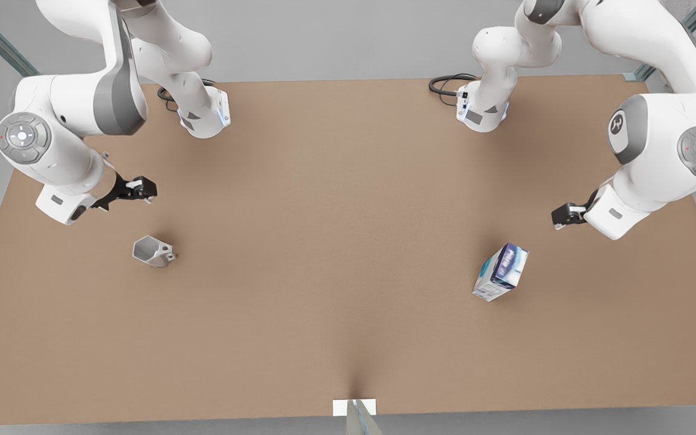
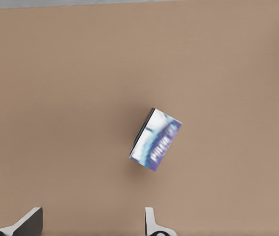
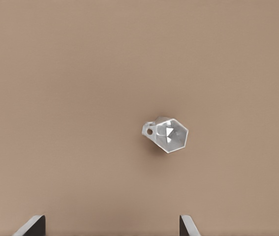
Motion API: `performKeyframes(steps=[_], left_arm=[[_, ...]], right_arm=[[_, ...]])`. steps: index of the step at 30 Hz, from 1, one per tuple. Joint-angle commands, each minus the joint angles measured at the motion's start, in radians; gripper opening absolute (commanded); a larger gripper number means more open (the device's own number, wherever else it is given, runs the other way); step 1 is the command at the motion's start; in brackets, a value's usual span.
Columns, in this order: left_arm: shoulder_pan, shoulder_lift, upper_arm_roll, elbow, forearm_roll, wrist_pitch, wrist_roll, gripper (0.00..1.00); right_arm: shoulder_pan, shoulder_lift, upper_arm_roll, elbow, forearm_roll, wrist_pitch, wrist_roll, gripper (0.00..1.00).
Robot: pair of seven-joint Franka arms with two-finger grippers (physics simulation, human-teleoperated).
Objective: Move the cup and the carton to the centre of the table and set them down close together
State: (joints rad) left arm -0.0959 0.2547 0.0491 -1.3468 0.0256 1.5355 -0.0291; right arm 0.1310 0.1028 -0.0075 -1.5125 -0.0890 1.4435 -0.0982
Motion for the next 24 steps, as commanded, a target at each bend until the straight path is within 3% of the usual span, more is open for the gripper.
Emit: performKeyframes(steps=[1, 6, 9, 12, 19, 21, 24], left_arm=[[-0.001, 0.001, 0.0, 0.002, 0.004, -0.002, 0.0, 1.0], [0.001, 0.001, 0.0, -0.002, 0.0, -0.018, 0.005, 1.0], [0.008, 0.037, 0.002, 0.008, 0.002, 0.003, 0.009, 1.0], [0.008, 0.035, 0.002, 0.008, 0.004, -0.003, -0.003, 1.0], [-0.007, 0.037, -0.002, 0.008, 0.01, 0.002, -0.003, 1.0], [-0.013, 0.034, -0.002, 0.008, 0.011, -0.006, -0.008, 1.0], [-0.028, 0.032, -0.003, 0.009, 0.013, -0.009, -0.006, 1.0]], right_arm=[[0.001, 0.0, 0.0, 0.0, 0.0, 0.0, 0.0, 1.0], [-0.102, 0.195, -0.009, -0.023, -0.028, 0.055, 0.038, 1.0], [-0.182, 0.127, -0.002, -0.287, -0.023, 0.274, 0.127, 1.0], [-0.208, 0.147, -0.002, -0.387, -0.015, 0.391, 0.201, 1.0], [-0.3, 0.264, 0.014, -0.393, -0.014, 0.499, 0.137, 1.0], [-0.382, 0.288, 0.096, -0.391, -0.026, 0.506, 0.077, 1.0], [-0.387, 0.302, 0.101, -0.39, -0.034, 0.52, -0.014, 1.0]])
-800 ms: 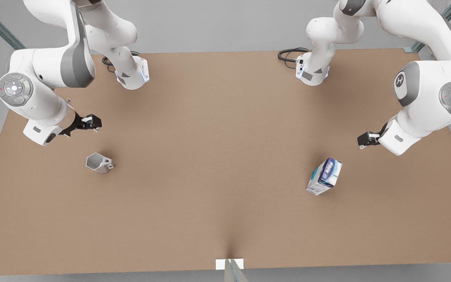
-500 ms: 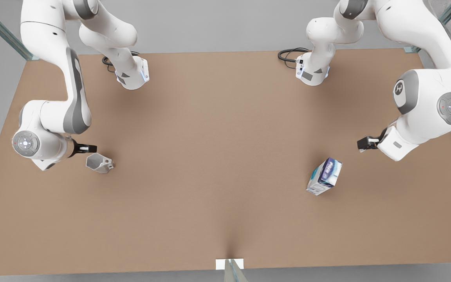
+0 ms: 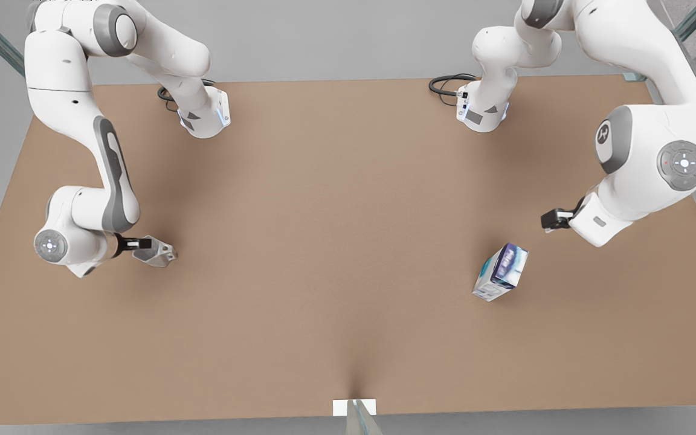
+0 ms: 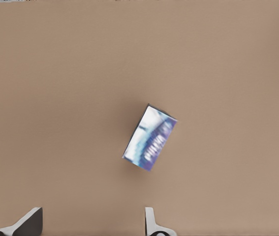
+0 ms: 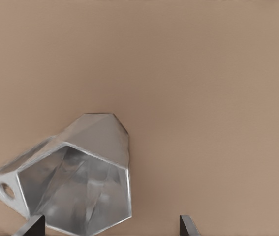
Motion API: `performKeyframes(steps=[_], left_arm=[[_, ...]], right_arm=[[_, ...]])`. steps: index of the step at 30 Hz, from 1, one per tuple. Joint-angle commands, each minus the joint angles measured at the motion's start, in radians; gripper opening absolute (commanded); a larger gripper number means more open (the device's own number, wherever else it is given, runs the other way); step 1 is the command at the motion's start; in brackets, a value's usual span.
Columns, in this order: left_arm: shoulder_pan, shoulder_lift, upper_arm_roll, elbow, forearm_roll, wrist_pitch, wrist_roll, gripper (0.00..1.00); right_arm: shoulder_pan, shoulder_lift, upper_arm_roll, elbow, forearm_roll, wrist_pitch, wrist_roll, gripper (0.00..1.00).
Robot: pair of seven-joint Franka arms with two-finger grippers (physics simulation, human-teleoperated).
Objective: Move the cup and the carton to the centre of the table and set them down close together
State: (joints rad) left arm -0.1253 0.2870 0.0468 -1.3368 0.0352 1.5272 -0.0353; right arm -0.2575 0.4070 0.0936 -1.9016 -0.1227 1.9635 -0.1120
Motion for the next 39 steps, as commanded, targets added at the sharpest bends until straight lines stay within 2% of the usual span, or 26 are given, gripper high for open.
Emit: performKeyframes(steps=[1, 18, 20, 21, 25, 28, 33, 35, 39], left_arm=[[0.003, -0.002, 0.001, 0.001, -0.006, 0.001, 0.0, 1.0], [-0.027, 0.001, -0.001, 0.001, -0.005, 0.007, -0.005, 1.0], [-0.027, 0.001, -0.001, 0.001, -0.006, 0.007, -0.005, 1.0], [-0.027, 0.001, -0.001, 0.001, -0.006, 0.004, -0.005, 1.0], [-0.027, 0.001, -0.001, 0.001, -0.008, 0.004, -0.005, 1.0], [-0.027, 0.0, -0.001, 0.001, -0.008, 0.004, -0.005, 1.0], [-0.027, 0.001, -0.001, 0.001, -0.008, 0.007, -0.005, 1.0], [-0.027, 0.001, -0.001, 0.001, -0.006, 0.007, -0.005, 1.0], [-0.024, 0.003, -0.001, 0.001, -0.008, 0.007, -0.003, 1.0]], right_arm=[[-0.002, 0.001, 0.0, 0.001, 0.0, 0.0, 0.0, 1.0], [-0.019, 0.087, 0.0, 0.009, 0.009, 0.035, 0.0, 1.0], [-0.019, 0.087, 0.0, 0.01, 0.014, 0.031, 0.008, 0.68], [-0.02, 0.087, 0.0, 0.01, 0.014, 0.028, 0.008, 0.56], [-0.036, 0.085, 0.0, 0.01, 0.012, 0.02, 0.0, 0.49], [-0.028, 0.087, 0.002, 0.01, 0.015, 0.018, 0.006, 0.38], [-0.026, 0.111, 0.002, 0.026, 0.032, 0.017, 0.006, 0.37], [-0.028, 0.111, 0.002, 0.026, 0.032, 0.017, 0.008, 0.32], [-0.026, 0.121, 0.002, 0.039, 0.038, 0.006, 0.008, 0.3]])
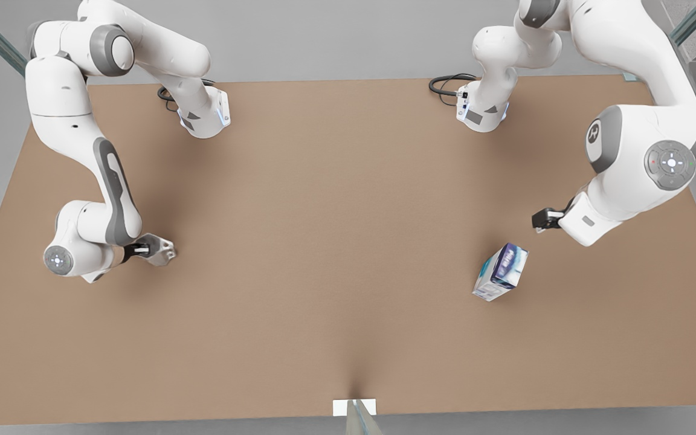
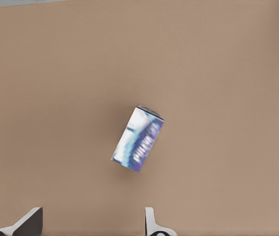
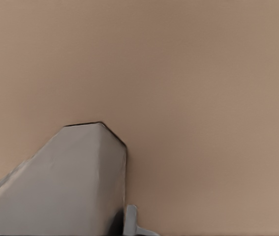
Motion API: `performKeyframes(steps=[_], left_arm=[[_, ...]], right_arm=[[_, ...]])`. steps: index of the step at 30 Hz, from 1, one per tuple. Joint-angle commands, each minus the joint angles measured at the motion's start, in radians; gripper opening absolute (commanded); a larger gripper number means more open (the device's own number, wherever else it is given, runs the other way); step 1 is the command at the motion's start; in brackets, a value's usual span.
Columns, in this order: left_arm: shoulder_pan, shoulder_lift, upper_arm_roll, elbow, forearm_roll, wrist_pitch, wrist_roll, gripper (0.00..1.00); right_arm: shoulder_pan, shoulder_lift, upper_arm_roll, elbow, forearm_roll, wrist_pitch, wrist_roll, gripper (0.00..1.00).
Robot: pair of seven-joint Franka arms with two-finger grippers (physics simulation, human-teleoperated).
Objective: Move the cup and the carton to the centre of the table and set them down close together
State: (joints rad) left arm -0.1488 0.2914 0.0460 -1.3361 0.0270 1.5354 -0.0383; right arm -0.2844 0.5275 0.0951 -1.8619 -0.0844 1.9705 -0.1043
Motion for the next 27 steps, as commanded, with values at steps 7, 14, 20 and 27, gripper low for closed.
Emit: performKeyframes(steps=[7, 14, 20, 27], left_arm=[[0.0, 0.0, 0.002, -0.003, 0.002, -0.011, 0.002, 1.0], [0.011, -0.005, 0.006, -0.002, 0.008, -0.026, 0.002, 1.0], [0.011, -0.003, 0.006, -0.002, 0.008, -0.026, 0.002, 1.0], [0.009, -0.003, 0.006, -0.002, 0.007, -0.027, 0.002, 1.0]], right_arm=[[-0.009, 0.003, 0.029, 0.001, -0.002, 0.001, 0.005, 0.25], [-0.102, -0.011, 0.126, 0.03, -0.002, -0.024, -0.002, 0.25], [0.016, 0.052, 0.193, 0.193, 0.035, -0.067, 0.005, 0.26], [0.45, 0.279, 0.055, 0.589, 0.216, -0.071, 0.018, 0.27]])
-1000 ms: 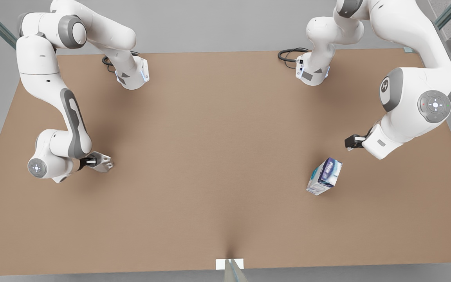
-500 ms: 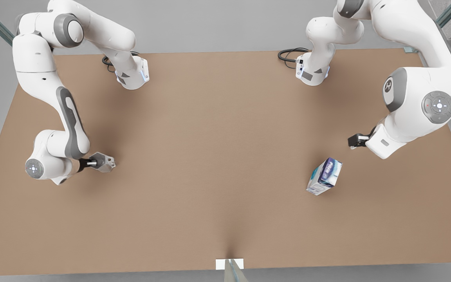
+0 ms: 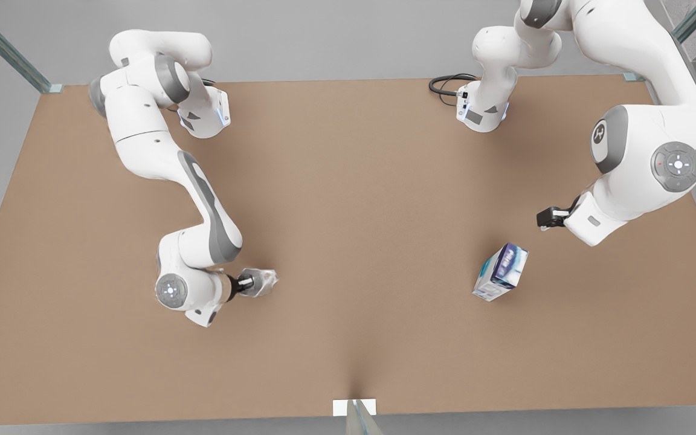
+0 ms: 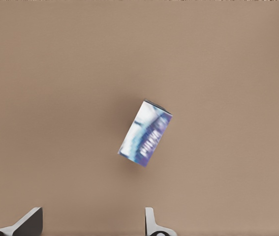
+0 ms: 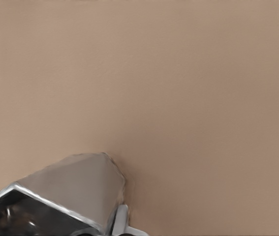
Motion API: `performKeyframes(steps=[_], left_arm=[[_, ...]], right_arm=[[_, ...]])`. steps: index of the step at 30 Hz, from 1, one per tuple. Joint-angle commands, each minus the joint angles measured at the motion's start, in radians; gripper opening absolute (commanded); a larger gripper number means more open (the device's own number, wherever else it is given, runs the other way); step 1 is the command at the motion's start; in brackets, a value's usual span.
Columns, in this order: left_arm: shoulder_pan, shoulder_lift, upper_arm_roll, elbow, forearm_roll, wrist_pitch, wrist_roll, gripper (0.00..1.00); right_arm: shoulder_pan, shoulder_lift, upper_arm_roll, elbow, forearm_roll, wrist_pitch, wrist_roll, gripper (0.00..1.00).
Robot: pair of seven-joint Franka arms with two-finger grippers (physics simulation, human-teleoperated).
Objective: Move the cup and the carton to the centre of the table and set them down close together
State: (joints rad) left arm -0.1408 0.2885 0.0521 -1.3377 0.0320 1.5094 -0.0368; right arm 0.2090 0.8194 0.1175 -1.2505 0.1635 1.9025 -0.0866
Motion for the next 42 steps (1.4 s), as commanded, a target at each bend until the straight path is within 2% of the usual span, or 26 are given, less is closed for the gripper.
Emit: performKeyframes(steps=[1, 3, 5, 7, 8, 10, 14, 15, 16, 17, 18, 20, 21, 26, 38, 42], left_arm=[[0.0, 0.0, 0.0, 0.0, 0.005, 0.0, 0.0, 1.0], [0.001, 0.0, 0.0, 0.0, 0.005, 0.0, 0.0, 1.0], [0.004, -0.003, 0.0, 0.0, 0.005, 0.0, 0.002, 1.0], [0.004, -0.002, 0.0, 0.0, 0.005, 0.0, 0.009, 1.0], [0.001, 0.0, 0.0, 0.0, 0.006, 0.0, 0.009, 1.0], [-0.003, -0.002, 0.003, 0.0, 0.006, 0.002, 0.006, 1.0], [0.001, 0.0, -0.001, 0.0, -0.004, 0.009, 0.018, 1.0], [0.006, -0.003, -0.003, 0.0, -0.006, 0.009, 0.02, 1.0], [0.007, -0.003, -0.002, 0.0, -0.006, 0.011, 0.02, 1.0], [0.01, 0.001, 0.002, 0.0, -0.033, 0.012, 0.067, 1.0], [0.018, -0.005, 0.003, 0.0, -0.034, 0.034, 0.106, 1.0], [0.018, -0.005, 0.003, 0.0, -0.038, 0.034, 0.104, 1.0], [0.017, -0.005, 0.0, 0.0, -0.04, 0.035, 0.104, 1.0], [0.009, 0.009, 0.0, -0.011, -0.041, 0.038, 0.107, 1.0], [0.02, 0.169, 0.002, -0.018, -0.034, 0.179, 0.37, 1.0], [-0.003, 0.184, 0.002, -0.02, -0.037, 0.206, 0.442, 1.0]], right_arm=[[0.026, 0.009, -0.021, 0.013, 0.013, 0.001, 0.002, 0.27], [0.157, 0.047, -0.127, 0.071, 0.106, 0.003, 0.033, 0.28], [0.299, 0.083, -0.269, 0.121, 0.248, 0.006, 0.054, 0.29], [0.354, 0.118, -0.318, 0.157, 0.3, 0.004, 0.103, 0.3], [0.371, 0.139, -0.337, 0.187, 0.33, 0.0, 0.125, 0.32], [0.449, 0.21, -0.473, 0.243, 0.479, 0.007, 0.125, 0.41], [0.455, 0.242, -0.475, 0.309, 0.485, 0.01, 0.189, 0.42], [0.455, 0.244, -0.475, 0.309, 0.484, 0.021, 0.188, 0.54], [0.457, 0.248, -0.475, 0.309, 0.484, 0.032, 0.188, 0.77], [0.457, 0.25, -0.475, 0.31, 0.484, 0.035, 0.188, 0.84], [0.457, 0.253, -0.475, 0.31, 0.484, 0.052, 0.186, 0.84], [0.457, 0.253, -0.475, 0.31, 0.484, 0.052, 0.186, 0.98], [0.457, 0.254, -0.475, 0.31, 0.484, 0.052, 0.186, 1.0], [0.457, 0.254, -0.475, 0.316, 0.484, 0.05, 0.183, 1.0], [0.455, 0.245, -0.473, 0.316, 0.485, 0.035, 0.183, 1.0], [0.452, 0.167, -0.469, 0.301, 0.485, -0.019, 0.186, 1.0]])
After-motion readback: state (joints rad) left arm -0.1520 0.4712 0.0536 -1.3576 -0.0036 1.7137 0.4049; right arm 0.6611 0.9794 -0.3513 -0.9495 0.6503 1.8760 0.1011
